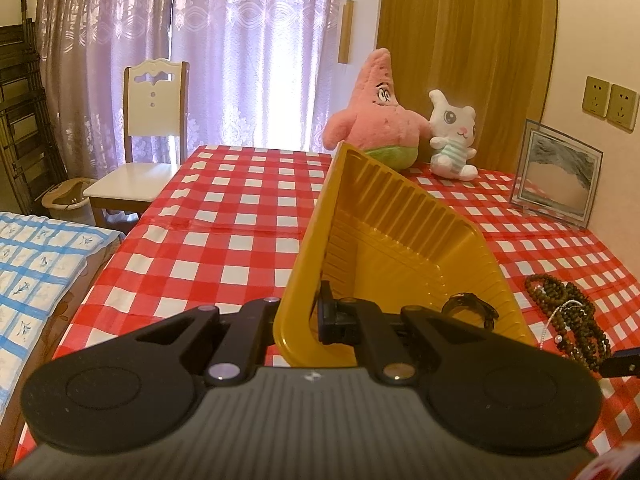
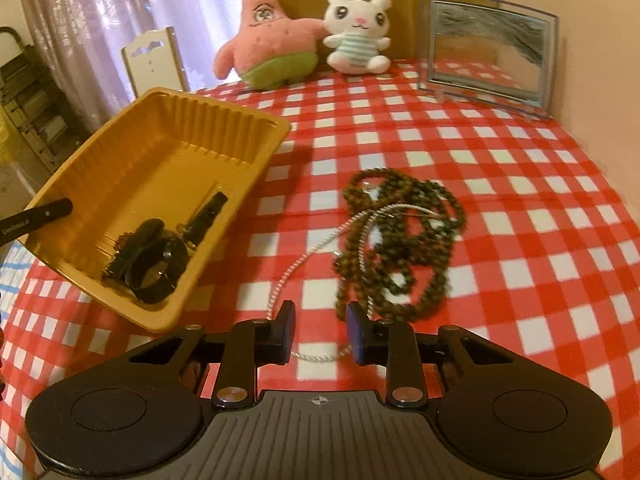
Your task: Organize jewelry
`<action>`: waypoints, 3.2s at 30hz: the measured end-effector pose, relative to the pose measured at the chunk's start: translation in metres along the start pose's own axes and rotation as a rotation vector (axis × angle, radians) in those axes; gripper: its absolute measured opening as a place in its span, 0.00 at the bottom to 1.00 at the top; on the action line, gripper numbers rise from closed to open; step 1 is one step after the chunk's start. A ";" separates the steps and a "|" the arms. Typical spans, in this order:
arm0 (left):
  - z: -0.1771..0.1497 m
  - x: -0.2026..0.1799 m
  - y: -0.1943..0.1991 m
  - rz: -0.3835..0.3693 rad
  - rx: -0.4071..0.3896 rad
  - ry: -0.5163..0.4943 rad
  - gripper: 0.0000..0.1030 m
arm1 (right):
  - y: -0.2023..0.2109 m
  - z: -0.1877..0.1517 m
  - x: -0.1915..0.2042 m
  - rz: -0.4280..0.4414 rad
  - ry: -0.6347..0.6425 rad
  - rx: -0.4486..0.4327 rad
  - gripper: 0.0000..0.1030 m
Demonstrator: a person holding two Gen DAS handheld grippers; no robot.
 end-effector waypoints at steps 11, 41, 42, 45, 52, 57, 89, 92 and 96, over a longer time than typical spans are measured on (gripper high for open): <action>-0.003 0.002 -0.001 0.010 0.006 -0.001 0.06 | -0.041 0.007 -0.013 0.052 -0.081 0.015 0.18; -0.004 0.002 -0.002 0.011 0.010 -0.003 0.06 | -0.074 0.023 -0.022 -0.123 0.148 0.037 0.17; -0.004 0.002 -0.002 0.011 0.010 -0.002 0.06 | -0.074 0.022 -0.022 -0.124 0.155 0.036 0.16; -0.003 0.002 -0.002 0.011 0.010 -0.002 0.06 | -0.076 0.022 -0.019 -0.114 0.181 0.043 0.09; -0.003 0.003 -0.002 0.011 0.011 -0.002 0.06 | -0.077 0.022 -0.018 -0.117 0.195 0.043 0.08; -0.003 0.002 -0.002 0.011 0.011 -0.004 0.06 | -0.076 0.021 -0.018 -0.116 0.194 0.044 0.08; -0.003 0.001 -0.002 0.012 0.010 -0.004 0.06 | -0.024 0.050 -0.004 0.022 0.010 -0.085 0.08; -0.002 0.001 -0.003 0.012 0.010 -0.005 0.06 | -0.020 0.054 0.004 0.042 0.006 -0.098 0.08; -0.002 0.001 -0.002 0.011 0.010 -0.005 0.06 | -0.016 0.059 0.013 0.064 0.004 -0.112 0.08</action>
Point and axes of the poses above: each gripper's, at about its wrist camera, not at the fingertips, and y roughly against the way its jaws point, x to its left, z to its top, the point moved 9 cm from there along -y, roughly the way its jaws point, and after that the axes turned 11 degrees about z, right-handed, at the moved point
